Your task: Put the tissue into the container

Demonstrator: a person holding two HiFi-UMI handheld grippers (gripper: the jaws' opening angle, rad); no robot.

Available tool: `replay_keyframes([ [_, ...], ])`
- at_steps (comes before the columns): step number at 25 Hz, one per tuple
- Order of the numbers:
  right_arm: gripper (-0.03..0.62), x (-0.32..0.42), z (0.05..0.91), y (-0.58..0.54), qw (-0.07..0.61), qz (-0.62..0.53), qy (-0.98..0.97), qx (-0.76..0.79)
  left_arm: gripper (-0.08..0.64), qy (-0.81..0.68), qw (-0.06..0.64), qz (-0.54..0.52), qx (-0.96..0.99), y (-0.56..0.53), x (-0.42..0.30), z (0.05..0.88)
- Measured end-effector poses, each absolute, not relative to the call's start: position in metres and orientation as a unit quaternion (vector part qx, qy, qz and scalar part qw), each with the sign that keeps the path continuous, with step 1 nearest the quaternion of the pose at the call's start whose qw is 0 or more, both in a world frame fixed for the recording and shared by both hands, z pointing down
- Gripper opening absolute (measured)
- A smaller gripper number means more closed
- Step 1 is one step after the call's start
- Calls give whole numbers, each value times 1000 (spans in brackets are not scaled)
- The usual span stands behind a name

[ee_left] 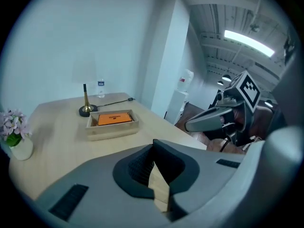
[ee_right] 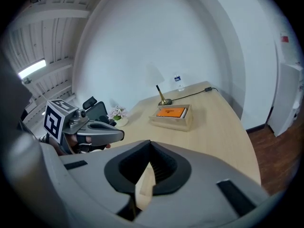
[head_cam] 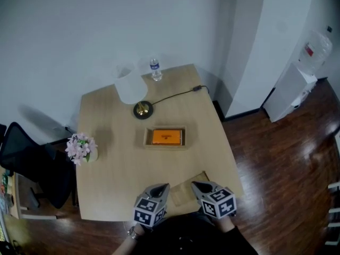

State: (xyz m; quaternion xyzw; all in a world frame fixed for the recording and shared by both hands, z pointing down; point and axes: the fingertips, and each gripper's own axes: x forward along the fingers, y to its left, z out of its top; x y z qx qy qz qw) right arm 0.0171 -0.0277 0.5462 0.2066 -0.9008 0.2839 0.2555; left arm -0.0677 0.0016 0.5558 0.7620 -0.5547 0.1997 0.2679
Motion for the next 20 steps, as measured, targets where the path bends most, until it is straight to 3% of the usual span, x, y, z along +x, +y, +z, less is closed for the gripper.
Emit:
replay_keyframes([
  [20, 0, 13, 546, -20, 278, 270, -902, 190, 0, -579, 285, 174, 744, 11, -99, 546],
])
